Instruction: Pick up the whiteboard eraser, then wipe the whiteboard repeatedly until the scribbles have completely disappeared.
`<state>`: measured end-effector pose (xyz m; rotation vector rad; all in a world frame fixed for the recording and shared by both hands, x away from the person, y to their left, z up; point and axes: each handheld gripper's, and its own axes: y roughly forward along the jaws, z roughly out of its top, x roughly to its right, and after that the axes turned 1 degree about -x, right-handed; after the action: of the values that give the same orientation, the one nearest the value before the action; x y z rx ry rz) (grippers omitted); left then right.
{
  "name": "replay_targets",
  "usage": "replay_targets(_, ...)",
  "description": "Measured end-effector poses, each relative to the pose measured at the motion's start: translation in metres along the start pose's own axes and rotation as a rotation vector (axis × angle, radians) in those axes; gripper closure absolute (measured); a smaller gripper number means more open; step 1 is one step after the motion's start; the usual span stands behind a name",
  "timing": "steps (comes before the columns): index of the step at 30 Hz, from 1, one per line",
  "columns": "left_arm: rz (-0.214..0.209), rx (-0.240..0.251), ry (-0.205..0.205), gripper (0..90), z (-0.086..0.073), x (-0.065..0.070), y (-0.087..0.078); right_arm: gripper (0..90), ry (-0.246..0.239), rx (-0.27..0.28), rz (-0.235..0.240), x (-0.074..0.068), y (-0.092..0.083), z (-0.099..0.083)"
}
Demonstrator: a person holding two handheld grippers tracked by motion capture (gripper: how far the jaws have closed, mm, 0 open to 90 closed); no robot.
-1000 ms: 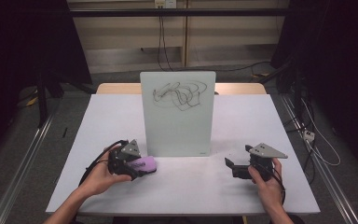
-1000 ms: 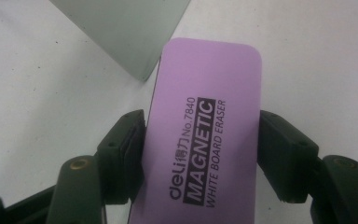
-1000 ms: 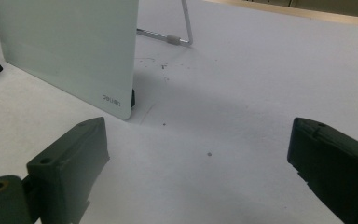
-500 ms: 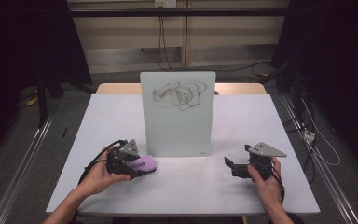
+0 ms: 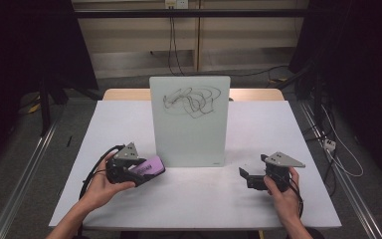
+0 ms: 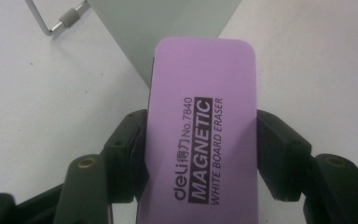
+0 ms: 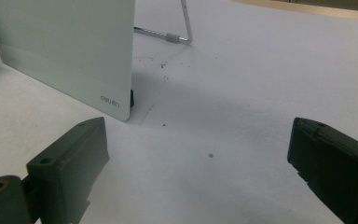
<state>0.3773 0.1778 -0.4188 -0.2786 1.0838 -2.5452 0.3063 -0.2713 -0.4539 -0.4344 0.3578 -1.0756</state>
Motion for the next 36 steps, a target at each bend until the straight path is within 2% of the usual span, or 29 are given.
replay_targets(1,0.016,0.026,-0.012,39.9,-0.001,0.001,0.0,5.4,-0.001,-0.001,0.0,0.0,0.0,0.0)
replay_targets(2,0.02,0.032,-0.017,40.0,-0.001,0.001,-0.001,5.4,-0.002,0.0,0.001,0.0,0.0,0.0)
replay_targets(3,0.047,0.03,-0.016,40.0,0.0,0.002,-0.003,5.4,-0.002,0.0,0.002,0.0,0.0,0.0)
replay_targets(5,0.025,0.054,-0.025,40.0,-0.001,0.001,-0.005,5.4,-0.003,0.002,0.001,0.0,-0.001,-0.001)
replay_targets(6,0.04,0.072,-0.032,40.0,-0.001,0.002,-0.006,5.4,-0.003,0.002,0.002,0.0,-0.002,-0.001)
replay_targets(7,0.06,0.068,-0.027,40.0,-0.001,0.002,-0.008,5.4,-0.003,0.005,0.003,0.0,-0.002,-0.001)
replay_targets(9,0.039,0.094,-0.034,40.0,-0.001,0.002,-0.009,5.4,-0.003,0.006,0.003,0.0,-0.003,-0.001)
replay_targets(11,0.047,0.117,-0.042,40.0,-0.002,0.003,-0.01,5.4,-0.002,0.007,0.003,0.0,-0.003,-0.001)
replay_targets(12,0.049,0.118,-0.034,40.0,-0.002,0.003,-0.011,5.4,-0.003,0.008,0.002,0.0,-0.003,-0.001)
replay_targets(17,0.055,0.14,-0.057,40.1,-0.002,0.003,-0.013,5.4,-0.006,0.007,0.004,-0.001,-0.003,-0.001)
replay_targets(20,0.072,0.141,-0.055,40.1,-0.001,0.003,-0.016,5.4,-0.006,0.007,0.001,0.0,-0.003,-0.001)
replay_targets(21,0.046,0.158,-0.066,40.1,-0.002,0.003,-0.017,5.4,-0.003,0.008,-0.002,0.0,-0.003,0.0)
replay_targets(22,0.042,0.17,-0.071,40.1,-0.002,0.003,-0.018,5.4,0.0,0.008,-0.003,0.001,-0.002,0.0)
replay_targets(26,0.053,0.175,-0.079,40.2,0.0,0.002,-0.023,5.4,0.003,0.002,-0.003,0.0,0.001,0.001)
replay_targets(28,0.042,0.199,-0.091,40.2,0.0,0.003,-0.024,5.4,0.004,0.002,-0.001,0.0,0.001,0.001)
replay_targets(30,0.056,0.195,-0.082,40.2,0.001,0.004,-0.028,5.4,0.004,0.005,-0.001,0.0,0.001,0.001)
replay_targets(33,0.056,0.215,-0.079,40.2,0.006,0.005,-0.031,5.4,-0.001,0.003,-0.002,0.0,0.001,0.001)
replay_targets(36,0.066,0.22,-0.058,40.3,0.015,0.008,-0.033,5.4,-0.005,0.004,0.007,-0.001,-0.001,0.0)
